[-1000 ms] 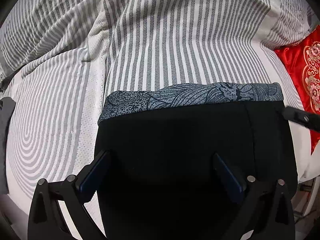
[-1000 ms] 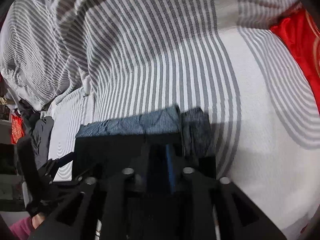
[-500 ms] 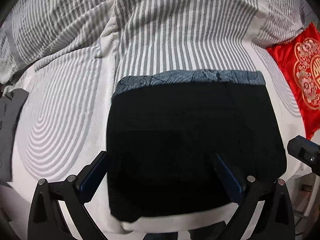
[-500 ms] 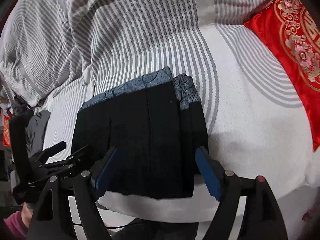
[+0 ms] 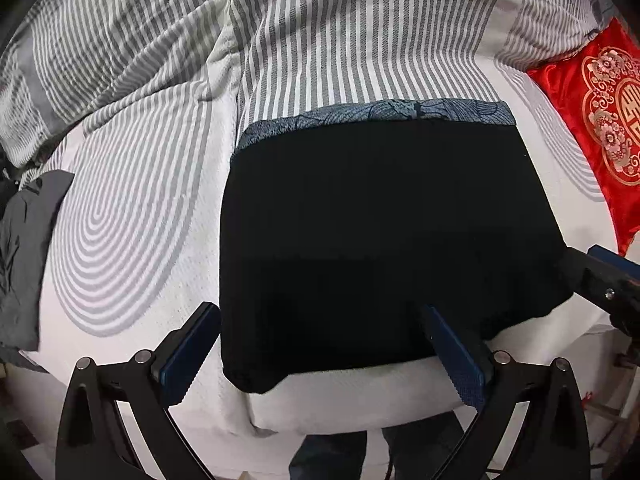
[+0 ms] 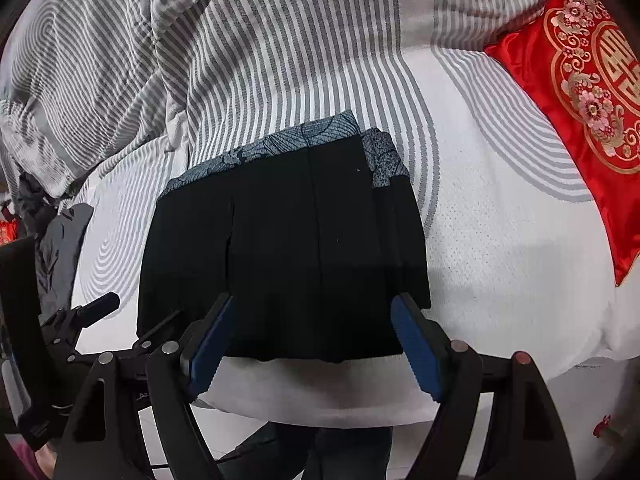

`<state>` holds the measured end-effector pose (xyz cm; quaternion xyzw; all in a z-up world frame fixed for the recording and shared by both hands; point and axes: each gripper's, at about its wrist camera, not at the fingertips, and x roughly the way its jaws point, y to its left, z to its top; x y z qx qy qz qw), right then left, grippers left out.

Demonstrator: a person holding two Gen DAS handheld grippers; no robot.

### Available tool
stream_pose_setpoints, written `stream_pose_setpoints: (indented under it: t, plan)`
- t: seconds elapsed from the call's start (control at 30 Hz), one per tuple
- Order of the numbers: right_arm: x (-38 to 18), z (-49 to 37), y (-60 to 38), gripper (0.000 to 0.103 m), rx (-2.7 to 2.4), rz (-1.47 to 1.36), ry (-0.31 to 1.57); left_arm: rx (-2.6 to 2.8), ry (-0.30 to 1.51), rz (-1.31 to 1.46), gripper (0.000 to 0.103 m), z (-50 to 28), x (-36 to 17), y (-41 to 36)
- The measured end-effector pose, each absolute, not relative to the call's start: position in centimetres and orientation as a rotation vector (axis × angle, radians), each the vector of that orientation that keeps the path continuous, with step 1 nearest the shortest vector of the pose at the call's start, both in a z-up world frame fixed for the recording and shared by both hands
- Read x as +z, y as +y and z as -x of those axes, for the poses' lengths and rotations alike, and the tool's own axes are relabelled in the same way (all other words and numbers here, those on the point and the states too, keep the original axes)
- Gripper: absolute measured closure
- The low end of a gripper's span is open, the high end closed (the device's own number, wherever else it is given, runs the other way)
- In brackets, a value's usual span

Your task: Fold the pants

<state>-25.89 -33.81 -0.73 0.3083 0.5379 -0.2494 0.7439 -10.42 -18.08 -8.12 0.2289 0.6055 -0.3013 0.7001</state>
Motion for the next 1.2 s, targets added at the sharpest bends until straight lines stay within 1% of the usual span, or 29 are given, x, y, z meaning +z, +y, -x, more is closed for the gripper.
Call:
stream_pose_setpoints:
  t: [1.2]
  plan:
    - [-1.1,26.6,-32.8,0.020,-0.548,-0.672,1.190,-0.693,1.355,-0.517,0.001,12.5,-7.9,-18.0]
